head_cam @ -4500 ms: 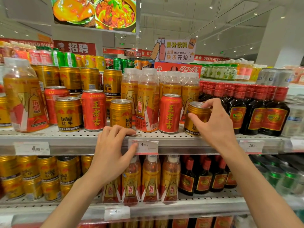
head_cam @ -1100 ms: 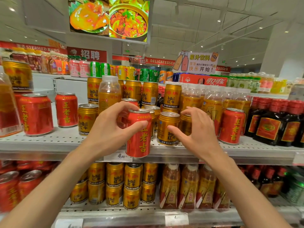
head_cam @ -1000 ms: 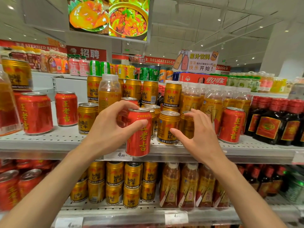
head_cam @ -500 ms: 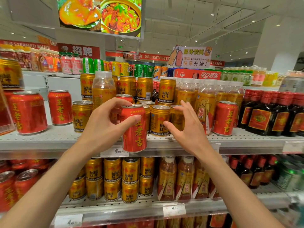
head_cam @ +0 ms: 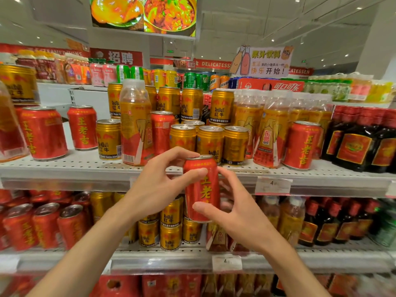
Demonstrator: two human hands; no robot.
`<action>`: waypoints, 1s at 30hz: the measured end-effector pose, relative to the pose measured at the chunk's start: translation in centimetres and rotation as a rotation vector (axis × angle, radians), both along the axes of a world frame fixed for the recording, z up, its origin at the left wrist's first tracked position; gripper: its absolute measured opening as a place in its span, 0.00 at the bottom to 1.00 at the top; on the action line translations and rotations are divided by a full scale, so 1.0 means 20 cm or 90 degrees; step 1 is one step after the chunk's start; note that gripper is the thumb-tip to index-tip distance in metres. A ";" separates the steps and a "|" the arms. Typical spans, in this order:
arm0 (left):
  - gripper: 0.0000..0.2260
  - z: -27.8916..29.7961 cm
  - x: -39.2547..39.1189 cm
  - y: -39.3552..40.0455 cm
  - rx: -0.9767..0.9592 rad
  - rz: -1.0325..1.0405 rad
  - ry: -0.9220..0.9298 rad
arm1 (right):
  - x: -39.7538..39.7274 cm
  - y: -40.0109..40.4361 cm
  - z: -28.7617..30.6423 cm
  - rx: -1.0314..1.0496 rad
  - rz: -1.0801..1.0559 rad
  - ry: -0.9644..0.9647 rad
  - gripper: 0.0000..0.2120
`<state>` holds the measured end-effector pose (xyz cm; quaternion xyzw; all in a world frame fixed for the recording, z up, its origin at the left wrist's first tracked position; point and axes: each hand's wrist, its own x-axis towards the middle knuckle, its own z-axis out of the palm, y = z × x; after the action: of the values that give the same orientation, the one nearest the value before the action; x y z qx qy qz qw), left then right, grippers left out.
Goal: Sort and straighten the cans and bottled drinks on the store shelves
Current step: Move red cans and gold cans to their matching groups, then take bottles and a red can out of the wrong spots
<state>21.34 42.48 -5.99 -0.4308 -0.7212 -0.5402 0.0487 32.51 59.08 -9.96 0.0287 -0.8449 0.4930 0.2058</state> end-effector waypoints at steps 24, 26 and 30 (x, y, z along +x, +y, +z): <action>0.09 -0.42 -0.44 -1.06 0.160 0.231 -0.130 | -0.34 -0.77 -0.22 -0.166 -0.175 0.036 0.34; 0.09 -0.41 -0.50 -1.18 0.155 0.233 -0.116 | -0.40 -0.89 -0.22 -0.172 -0.186 0.040 0.34; 0.10 -0.39 -0.61 -1.36 0.149 0.237 -0.101 | -0.50 -1.09 -0.20 -0.169 -0.195 0.048 0.35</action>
<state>9.22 15.26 -13.83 -0.2380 -0.7220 -0.6344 0.1402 22.52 37.21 -14.06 -0.1087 -0.7586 0.5616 0.3120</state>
